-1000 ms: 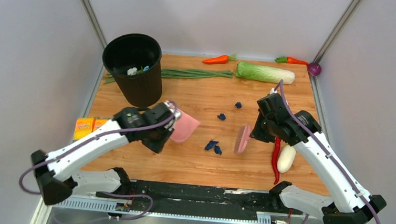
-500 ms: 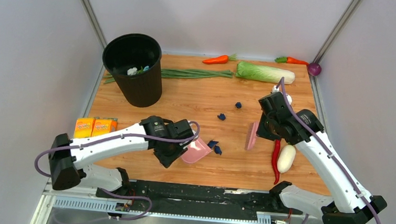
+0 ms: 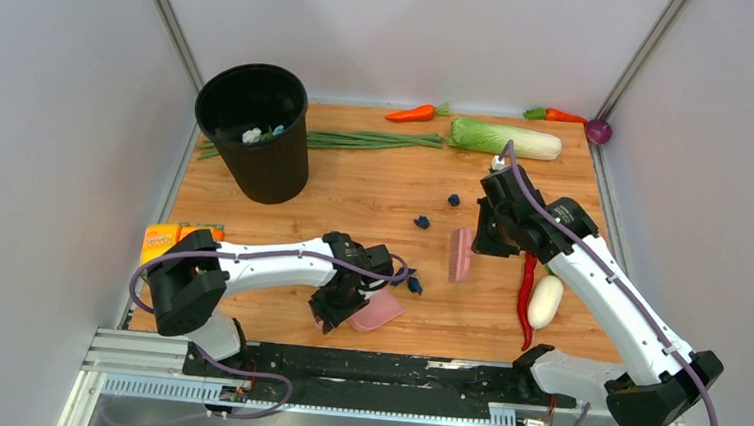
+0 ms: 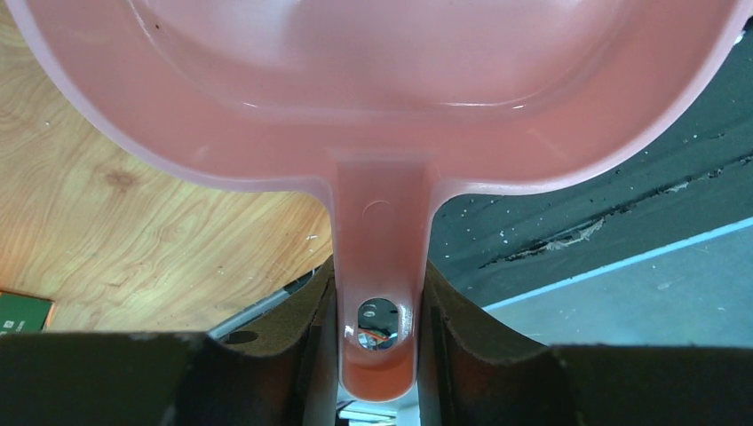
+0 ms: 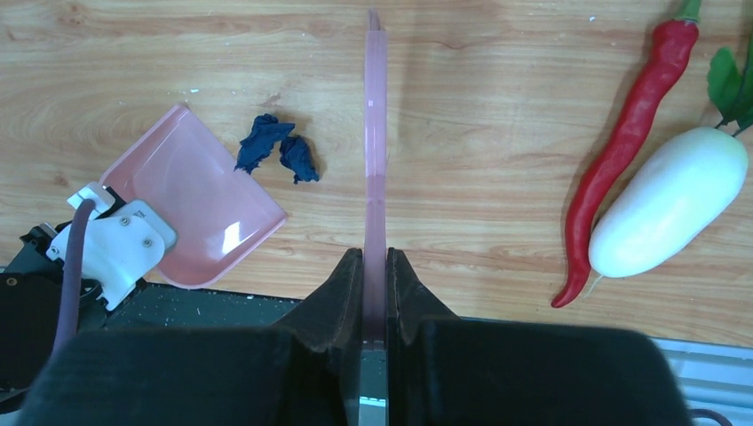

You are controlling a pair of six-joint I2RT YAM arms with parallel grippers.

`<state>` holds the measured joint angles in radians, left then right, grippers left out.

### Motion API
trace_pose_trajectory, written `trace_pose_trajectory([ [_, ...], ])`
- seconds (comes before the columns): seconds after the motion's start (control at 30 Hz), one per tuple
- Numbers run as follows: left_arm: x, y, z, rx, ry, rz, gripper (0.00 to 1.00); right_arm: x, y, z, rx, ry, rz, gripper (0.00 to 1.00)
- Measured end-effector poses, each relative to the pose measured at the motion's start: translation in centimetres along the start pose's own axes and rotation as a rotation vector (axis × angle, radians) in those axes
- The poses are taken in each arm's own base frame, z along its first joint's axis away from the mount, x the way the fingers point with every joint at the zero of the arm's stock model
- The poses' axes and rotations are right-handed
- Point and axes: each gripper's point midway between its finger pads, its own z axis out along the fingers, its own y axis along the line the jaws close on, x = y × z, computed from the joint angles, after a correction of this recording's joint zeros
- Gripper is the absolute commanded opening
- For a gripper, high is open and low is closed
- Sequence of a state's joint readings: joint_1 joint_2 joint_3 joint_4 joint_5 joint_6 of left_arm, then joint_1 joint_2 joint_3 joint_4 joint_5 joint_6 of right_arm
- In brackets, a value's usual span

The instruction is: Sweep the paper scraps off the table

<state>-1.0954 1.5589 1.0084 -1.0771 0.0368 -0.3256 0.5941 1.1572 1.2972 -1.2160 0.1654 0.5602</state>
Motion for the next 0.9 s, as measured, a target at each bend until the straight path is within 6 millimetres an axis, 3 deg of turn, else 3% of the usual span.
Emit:
trace_pose_trajectory([
  [0.33,-0.6,0.2,0.3,-0.015,-0.018,0.002,0.0,-1.1,1.7,1.2,-0.072,-0.03,-0.065,0.0],
  [0.57,-0.8,0.2,0.1,-0.014,-0.037,0.002,0.0,0.7,3.1,3.7,-0.089,0.015,-0.148,0.0],
  [0.9,-1.0,0.5,-0.3,-0.026,-0.062,0.002,0.0,2.7,6.5,4.4,-0.138,0.017,-0.272,0.0],
])
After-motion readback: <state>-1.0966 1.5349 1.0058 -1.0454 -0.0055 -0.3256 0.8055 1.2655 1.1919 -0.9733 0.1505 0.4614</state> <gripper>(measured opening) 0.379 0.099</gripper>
